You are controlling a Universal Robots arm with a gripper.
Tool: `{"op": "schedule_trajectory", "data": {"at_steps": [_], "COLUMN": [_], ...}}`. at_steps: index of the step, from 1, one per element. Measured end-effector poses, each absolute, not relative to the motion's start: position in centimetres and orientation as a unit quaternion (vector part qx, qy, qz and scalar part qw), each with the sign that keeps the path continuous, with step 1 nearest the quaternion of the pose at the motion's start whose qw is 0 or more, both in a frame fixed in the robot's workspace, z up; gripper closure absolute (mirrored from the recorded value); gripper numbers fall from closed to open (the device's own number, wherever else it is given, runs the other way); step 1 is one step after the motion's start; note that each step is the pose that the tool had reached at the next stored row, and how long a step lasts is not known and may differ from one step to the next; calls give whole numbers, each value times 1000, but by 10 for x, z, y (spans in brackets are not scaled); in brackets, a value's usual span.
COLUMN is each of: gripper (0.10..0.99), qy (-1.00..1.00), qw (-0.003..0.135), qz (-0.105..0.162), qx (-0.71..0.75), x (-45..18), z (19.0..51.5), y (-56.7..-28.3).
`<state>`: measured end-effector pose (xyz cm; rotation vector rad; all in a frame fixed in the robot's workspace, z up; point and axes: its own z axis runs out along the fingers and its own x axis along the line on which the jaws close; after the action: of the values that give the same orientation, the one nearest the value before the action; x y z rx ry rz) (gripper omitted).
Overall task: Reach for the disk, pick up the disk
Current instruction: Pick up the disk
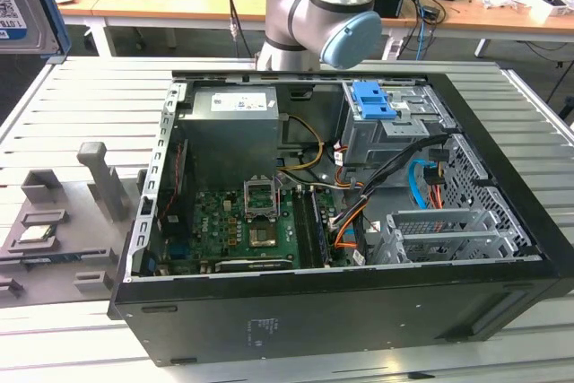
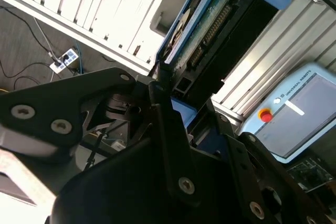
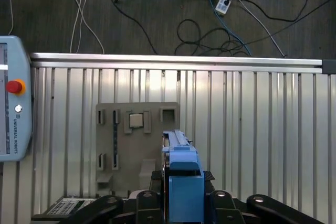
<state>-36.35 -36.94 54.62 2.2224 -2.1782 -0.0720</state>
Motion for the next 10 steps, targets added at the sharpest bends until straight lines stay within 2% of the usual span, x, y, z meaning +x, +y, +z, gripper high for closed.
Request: {"op": "schedule_trajectory", "data": {"at_steps": [10], "gripper": [718], "qy": [-700], "qw": [15], "qz": [-24], "qx": [714], "x": [-325], "z": [546], "y": [-369]}}
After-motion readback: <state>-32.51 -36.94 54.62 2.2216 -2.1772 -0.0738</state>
